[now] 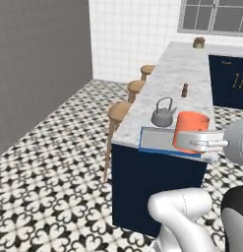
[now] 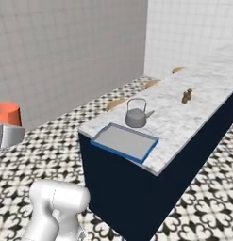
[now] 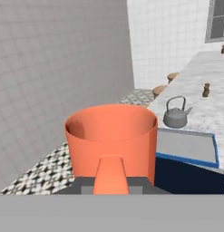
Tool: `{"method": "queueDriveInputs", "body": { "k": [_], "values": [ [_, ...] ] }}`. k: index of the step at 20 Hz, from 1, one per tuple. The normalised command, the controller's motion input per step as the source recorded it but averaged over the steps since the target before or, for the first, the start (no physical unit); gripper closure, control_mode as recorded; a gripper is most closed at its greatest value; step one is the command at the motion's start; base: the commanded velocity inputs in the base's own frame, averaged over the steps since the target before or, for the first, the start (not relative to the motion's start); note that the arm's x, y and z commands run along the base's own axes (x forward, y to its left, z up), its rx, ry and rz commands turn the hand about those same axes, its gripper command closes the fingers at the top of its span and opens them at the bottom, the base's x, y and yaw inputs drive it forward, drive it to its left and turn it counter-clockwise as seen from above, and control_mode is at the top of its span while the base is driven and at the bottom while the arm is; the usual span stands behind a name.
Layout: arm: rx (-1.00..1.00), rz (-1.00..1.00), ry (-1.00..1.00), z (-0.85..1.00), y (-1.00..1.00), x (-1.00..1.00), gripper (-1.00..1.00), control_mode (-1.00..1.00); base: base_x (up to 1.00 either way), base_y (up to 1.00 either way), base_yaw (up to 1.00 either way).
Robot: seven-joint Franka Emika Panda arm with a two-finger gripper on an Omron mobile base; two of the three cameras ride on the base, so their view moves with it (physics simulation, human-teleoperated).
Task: Pick the kettle from the counter and place it on the tray. Then pick the mug from the cabinet and place it on the tray. Then close the cabinet doors.
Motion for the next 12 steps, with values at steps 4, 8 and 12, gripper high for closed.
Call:
{"method": "queueDriveInputs", "body": {
  "k": [4,8,12],
  "values": [
    [0.0,0.0,0.0,0.0,0.0,0.0,1.0,1.0,0.65,0.03,-0.47],
    [0.0,0.0,0.0,0.0,0.0,0.0,1.0,1.0,0.42,0.16,-0.47],
    [0.0,0.0,0.0,0.0,0.0,0.0,1.0,1.0,0.36,0.45,-0.42]
  ]
}}
